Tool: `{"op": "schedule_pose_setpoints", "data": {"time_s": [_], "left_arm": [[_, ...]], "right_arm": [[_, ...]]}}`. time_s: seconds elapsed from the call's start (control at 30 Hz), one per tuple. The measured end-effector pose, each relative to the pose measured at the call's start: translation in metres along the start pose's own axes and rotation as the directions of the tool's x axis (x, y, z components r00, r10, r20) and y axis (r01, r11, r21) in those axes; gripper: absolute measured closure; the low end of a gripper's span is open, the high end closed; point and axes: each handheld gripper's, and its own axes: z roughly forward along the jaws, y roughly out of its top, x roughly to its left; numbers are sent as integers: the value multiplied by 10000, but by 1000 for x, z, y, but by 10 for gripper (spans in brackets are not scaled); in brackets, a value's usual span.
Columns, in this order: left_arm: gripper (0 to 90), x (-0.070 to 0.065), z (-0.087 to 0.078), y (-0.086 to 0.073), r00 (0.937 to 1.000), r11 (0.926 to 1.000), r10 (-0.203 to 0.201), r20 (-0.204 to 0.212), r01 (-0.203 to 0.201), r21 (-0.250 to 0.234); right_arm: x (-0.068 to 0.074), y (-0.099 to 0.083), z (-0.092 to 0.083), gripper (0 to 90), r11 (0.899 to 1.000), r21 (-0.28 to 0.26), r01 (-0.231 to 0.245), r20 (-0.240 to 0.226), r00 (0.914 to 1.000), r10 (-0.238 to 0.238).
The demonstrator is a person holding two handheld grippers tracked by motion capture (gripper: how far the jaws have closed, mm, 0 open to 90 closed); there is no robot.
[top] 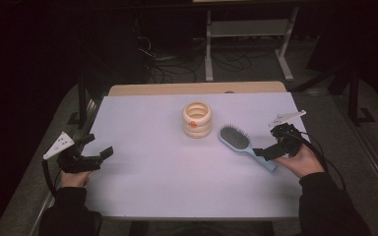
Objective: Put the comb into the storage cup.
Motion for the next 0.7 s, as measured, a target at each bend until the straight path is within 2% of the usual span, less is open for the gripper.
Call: {"op": "schedule_pose_setpoints", "data": {"time_s": [0.3, 0.7], "left_arm": [[0, 0, 0, 0, 10000, 10000, 35, 9, -35, 14], [0, 0, 1, 0, 10000, 10000, 13, 16, -13, 24]], "right_arm": [[1, 2, 12, 0, 9986, 490, 182, -79, 9998, -178], [2, 6, 31, 0, 9915, 1253, 341, -306, 9991, -305]]}}
